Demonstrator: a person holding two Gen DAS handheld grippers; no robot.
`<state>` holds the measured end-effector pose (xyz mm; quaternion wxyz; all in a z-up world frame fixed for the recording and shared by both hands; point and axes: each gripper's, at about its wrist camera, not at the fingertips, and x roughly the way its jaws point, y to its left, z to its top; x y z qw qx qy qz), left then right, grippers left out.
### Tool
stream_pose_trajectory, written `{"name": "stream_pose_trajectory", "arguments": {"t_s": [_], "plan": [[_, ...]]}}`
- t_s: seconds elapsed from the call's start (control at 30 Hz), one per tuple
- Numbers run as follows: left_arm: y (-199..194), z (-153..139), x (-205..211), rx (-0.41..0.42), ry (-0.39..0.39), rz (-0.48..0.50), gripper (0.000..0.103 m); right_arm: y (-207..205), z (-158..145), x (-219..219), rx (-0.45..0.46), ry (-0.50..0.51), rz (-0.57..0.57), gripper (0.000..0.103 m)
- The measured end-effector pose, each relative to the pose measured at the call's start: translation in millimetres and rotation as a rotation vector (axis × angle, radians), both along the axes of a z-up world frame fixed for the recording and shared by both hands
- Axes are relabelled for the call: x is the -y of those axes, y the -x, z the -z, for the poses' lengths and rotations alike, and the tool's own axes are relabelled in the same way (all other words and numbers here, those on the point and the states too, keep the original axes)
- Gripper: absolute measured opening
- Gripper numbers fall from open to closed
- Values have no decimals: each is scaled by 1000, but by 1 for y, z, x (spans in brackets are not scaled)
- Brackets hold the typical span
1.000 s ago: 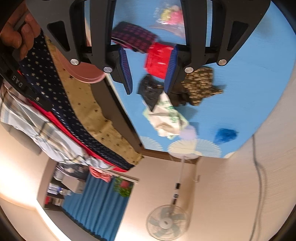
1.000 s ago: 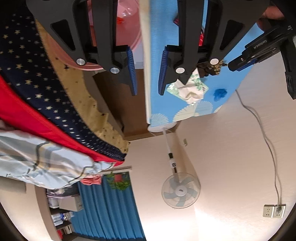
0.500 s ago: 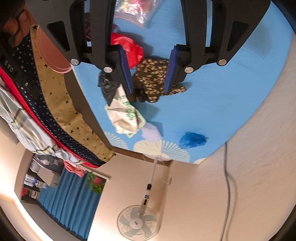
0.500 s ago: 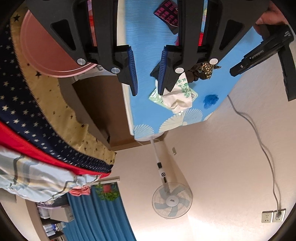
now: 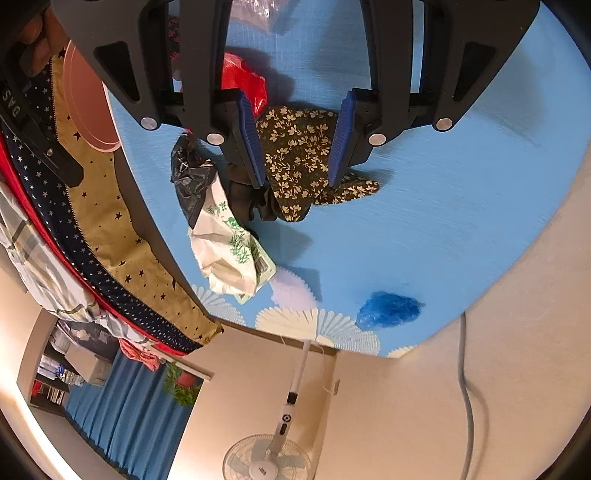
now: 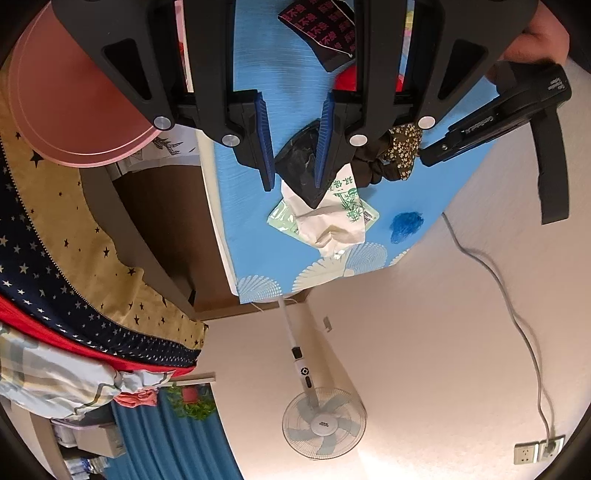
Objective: Collect trash
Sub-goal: 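Move both tools back over the table toward the floral cloth, then grasp the floral black cloth with the left tool while the right tool grasps the clear bag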
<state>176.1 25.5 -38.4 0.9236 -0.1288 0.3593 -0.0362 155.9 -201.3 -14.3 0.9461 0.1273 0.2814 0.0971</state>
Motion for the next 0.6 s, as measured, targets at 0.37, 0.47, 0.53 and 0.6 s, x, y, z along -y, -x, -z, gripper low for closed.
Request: {"name": "stream_pose_trajectory", "arguments": {"t_s": [0.37,0.47,0.53,0.6], "plan": [[-16,20,5,-78,-4,13,38,-5,9,7,-28,-8,4,23],[-19,23,8,-93,-6,24,38,-6,9,4,-28,-1,-6,23],[-19,24,9,-103,-9,30,35,-6,10,2,-33,-4,-11,23],[-21,26,8,-120,-19,36,16,-6,11,0,-34,-3,-18,23]]}}
